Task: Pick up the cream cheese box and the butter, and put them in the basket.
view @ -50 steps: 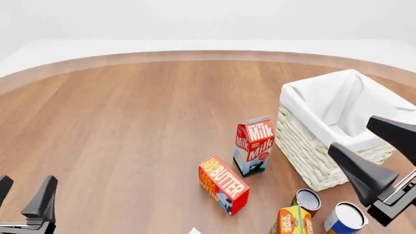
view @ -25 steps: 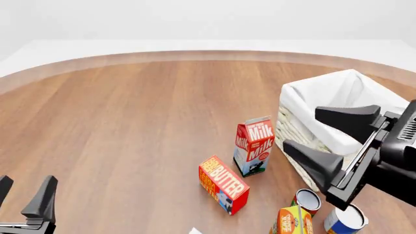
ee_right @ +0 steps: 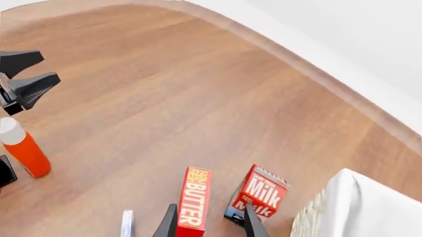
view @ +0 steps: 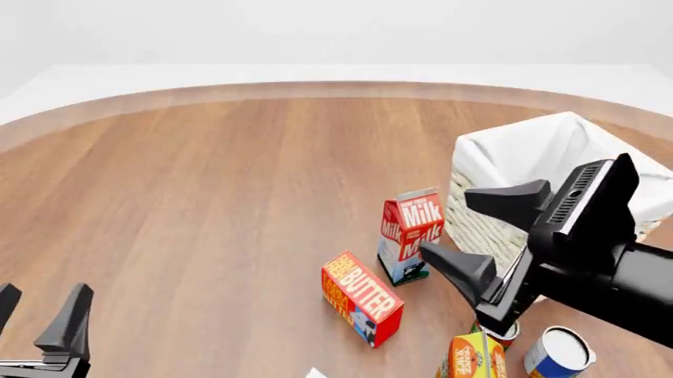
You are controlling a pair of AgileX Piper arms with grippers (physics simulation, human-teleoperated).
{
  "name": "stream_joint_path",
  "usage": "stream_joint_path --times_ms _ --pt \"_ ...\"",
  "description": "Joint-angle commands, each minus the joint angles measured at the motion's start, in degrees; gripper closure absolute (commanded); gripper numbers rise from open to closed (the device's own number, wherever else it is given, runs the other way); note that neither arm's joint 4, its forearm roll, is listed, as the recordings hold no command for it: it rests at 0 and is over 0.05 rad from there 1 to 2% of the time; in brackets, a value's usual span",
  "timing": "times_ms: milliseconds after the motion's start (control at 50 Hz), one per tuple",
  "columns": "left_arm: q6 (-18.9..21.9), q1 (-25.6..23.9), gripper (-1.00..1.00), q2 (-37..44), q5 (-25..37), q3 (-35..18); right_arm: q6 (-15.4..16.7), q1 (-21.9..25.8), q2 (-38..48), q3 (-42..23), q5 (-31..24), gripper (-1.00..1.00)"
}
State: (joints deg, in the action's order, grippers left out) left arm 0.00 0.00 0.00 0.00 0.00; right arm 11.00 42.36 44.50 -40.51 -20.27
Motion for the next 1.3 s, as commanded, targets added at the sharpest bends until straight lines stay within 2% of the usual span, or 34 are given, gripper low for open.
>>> stream_joint_path --times_ms 20,160,400,540,620,680,720,820,900,1300 --pt "0.0 0.0 -1.0 0.0 0.0 0.0 1.5 -0.7 3.6 1.6 0.5 -1.0" --pt "0.0 0.0 -1.0 0.0 0.0 0.0 3.0 0.7 5.5 -2.4 -1.6 -1.0" --pt "0.0 0.0 -1.0 0.0 0.0 0.0 5.3 2.0 9.4 -4.8 -2.5 -1.0" --pt "0.0 0.0 -1.0 0.0 0.0 0.0 4.7 4.2 12.5 -9.6 -5.3 -1.0" --pt "0.0 0.0 -1.0 0.0 0.0 0.0 4.4 4.4 13.3 -10.0 -5.3 -1.0" --pt "0.0 0.0 -1.0 0.0 0.0 0.0 5.0 4.3 13.2 -9.5 -5.0 -1.0" --pt "0.0 0.0 -1.0 0.0 0.0 0.0 6.5 4.2 13.0 -9.4 -4.6 -1.0" --pt "0.0 0.0 -1.0 0.0 0.0 0.0 6.7 3.1 14.3 -9.9 -5.2 -1.0" --pt "0.0 0.0 -1.0 0.0 0.0 0.0 4.5 3.8 15.8 -10.3 -4.9 -1.0" --pt "0.0 0.0 -1.0 0.0 0.0 0.0 1.0 3.0 20.2 -8.5 -0.7 -1.0"
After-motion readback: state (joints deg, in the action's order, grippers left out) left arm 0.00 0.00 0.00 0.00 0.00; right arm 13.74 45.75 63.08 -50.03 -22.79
